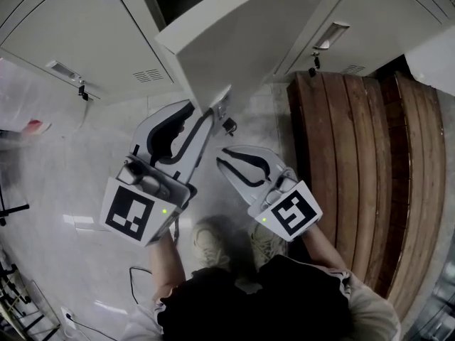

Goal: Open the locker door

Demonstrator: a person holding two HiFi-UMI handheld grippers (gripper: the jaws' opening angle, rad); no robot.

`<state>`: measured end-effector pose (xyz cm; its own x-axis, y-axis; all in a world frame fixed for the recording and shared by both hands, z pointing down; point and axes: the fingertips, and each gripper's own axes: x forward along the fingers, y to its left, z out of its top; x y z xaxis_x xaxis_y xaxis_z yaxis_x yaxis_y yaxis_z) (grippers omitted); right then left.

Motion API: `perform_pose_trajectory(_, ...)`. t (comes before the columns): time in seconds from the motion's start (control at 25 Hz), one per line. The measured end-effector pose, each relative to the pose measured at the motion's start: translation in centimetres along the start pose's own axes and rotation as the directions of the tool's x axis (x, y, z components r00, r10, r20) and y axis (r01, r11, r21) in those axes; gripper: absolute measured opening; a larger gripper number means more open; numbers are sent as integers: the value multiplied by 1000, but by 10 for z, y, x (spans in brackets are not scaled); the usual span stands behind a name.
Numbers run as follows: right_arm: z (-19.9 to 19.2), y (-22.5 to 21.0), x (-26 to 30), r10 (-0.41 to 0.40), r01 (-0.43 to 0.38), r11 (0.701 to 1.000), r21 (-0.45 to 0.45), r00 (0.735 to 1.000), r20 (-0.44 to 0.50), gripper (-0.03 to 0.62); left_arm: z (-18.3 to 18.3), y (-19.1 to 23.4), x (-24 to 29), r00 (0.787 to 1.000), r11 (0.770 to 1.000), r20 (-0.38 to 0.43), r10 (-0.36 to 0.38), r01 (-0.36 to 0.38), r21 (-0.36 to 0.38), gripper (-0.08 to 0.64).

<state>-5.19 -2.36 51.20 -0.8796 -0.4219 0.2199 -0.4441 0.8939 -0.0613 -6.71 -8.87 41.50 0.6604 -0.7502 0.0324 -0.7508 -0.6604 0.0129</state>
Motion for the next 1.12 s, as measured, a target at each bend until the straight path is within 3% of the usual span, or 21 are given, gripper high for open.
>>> perform_pose_trajectory(0.12, -8, -26, -25, -108, 106, 994, -38, 993, -49, 58, -1, -3, -1, 1000, 1000, -1, 1, -1, 9, 92)
perform_pose_trajectory(0.28, -7, -64, -64, -270, 270, 963, -16, 961, -63, 58, -1, -10, -1, 1000, 1000, 3, -20, 20, 10, 89)
perform_pose_trajectory(0.48, 5, -86, -92, -364, 361, 930, -65, 931, -35, 58, -2, -22, -1, 1000, 1000, 5, -26, 26, 14, 89)
perform_pose_trajectory(0.64, 24, -103, -113, -450, 446, 886, -124, 893, -5, 58, -2, -26, -1, 999, 999, -4, -43, 43, 15, 89)
perform_pose_trajectory(0.84, 41, -114, -134, -506, 507, 852, -131, 861, 42, 58, -2, -32, 0, 998, 998, -2, -56, 56, 14, 89)
perform_pose_trajectory(1.12, 41, -110, -133, -501, 502, 854, -139, 864, 43, 58, -2, -40, 1, 998, 998, -4, -59, 59, 9, 89)
